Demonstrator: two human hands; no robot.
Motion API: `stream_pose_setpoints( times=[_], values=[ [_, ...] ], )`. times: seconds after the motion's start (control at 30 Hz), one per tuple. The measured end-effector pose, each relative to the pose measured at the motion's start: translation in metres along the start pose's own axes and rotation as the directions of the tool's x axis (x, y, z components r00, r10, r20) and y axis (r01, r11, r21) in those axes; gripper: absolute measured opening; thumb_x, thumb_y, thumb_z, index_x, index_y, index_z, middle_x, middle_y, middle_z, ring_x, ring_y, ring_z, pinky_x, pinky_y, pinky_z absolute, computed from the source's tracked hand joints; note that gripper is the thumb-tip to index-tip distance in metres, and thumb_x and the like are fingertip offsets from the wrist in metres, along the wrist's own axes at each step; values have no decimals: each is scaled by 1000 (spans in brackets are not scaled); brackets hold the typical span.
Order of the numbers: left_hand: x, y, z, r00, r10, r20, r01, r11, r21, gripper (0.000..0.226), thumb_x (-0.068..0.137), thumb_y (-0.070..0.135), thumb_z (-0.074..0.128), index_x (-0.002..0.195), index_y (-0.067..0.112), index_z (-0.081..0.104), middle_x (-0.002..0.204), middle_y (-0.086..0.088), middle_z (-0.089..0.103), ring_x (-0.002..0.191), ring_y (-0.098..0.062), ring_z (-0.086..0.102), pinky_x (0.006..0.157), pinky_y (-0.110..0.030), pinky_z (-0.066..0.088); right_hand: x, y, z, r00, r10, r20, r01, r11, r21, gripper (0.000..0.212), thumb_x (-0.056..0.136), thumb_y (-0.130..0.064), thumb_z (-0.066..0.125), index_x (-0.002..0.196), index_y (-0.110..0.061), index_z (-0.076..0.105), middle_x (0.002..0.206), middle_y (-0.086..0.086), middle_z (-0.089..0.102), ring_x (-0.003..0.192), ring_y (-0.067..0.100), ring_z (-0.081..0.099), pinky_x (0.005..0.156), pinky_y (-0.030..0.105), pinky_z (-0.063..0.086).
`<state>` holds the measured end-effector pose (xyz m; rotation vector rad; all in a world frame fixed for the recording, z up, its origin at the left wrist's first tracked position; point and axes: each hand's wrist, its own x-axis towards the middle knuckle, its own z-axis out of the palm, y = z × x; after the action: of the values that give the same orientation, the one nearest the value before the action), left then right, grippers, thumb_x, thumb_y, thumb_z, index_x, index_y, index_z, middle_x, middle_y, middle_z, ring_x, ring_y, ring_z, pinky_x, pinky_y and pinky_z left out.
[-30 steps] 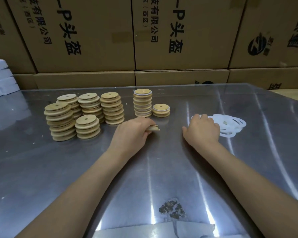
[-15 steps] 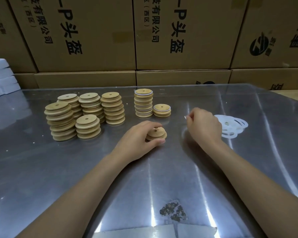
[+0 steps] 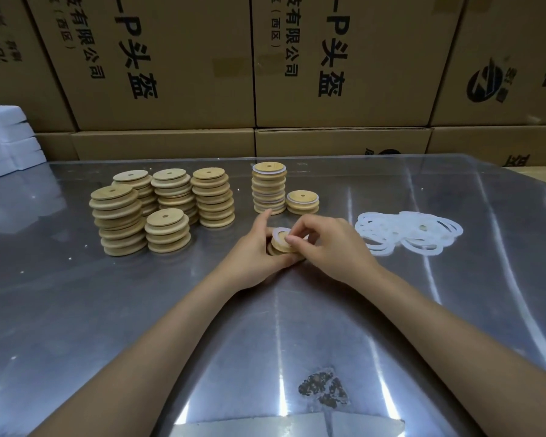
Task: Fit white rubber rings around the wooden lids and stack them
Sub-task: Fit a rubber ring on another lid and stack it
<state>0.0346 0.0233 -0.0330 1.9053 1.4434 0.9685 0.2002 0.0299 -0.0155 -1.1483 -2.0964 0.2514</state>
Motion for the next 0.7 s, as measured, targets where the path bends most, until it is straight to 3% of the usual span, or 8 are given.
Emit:
stream_pose_setpoints(
  times=[0.17,0.27,0.33,0.47,0.6,0.7],
  values=[
    [0,-2,-1,1000,18,-17,-19,1000,-24,102,75,24,79,151,16,11,116,16,59,118,-6,51,97,-20,36,1,0,-2,998,65,1,-64,985,162,12,87,-33,63,78,-26,65,76,-11,71,77,10,66,76,41,53],
    [-1,-1,-1,998,51,-40,-53,998,-37,101,72,17,81,150,17,17,116,14,59,119,-9,52,103,-26,38,2,1,-2,995,88,-50,-78,980,181,10,88,-33,60,79,-31,62,79,-15,69,78,7,64,76,41,52],
    [-2,1,-2,994,89,-60,-90,996,-22,100,70,16,83,149,19,20,116,15,58,119,-8,52,103,-26,39,4,5,-1,988,133,-74,-121,982,147,4,89,-35,58,90,-33,62,88,-15,67,81,8,61,78,40,51],
    [-4,6,-1,977,205,-63,-202,978,52,99,69,16,83,148,27,24,114,28,53,117,2,49,98,-11,36,4,13,1,967,250,54,-256,948,191,34,88,-38,62,119,-24,57,115,-10,63,99,11,59,91,37,48],
    [-5,11,0,950,306,-62,-299,949,96,99,70,14,81,149,21,22,123,15,52,120,-4,50,101,-20,38,4,12,0,973,218,77,-232,919,318,20,84,-27,68,103,-24,63,100,-5,68,95,13,63,88,38,51],
    [-8,13,-1,952,299,-71,-299,954,11,93,66,17,81,141,22,26,129,4,43,122,-7,46,103,-21,39,6,10,-1,975,219,22,-208,881,425,22,81,-20,72,95,-31,59,98,-4,69,94,13,64,84,34,53]
  ],
)
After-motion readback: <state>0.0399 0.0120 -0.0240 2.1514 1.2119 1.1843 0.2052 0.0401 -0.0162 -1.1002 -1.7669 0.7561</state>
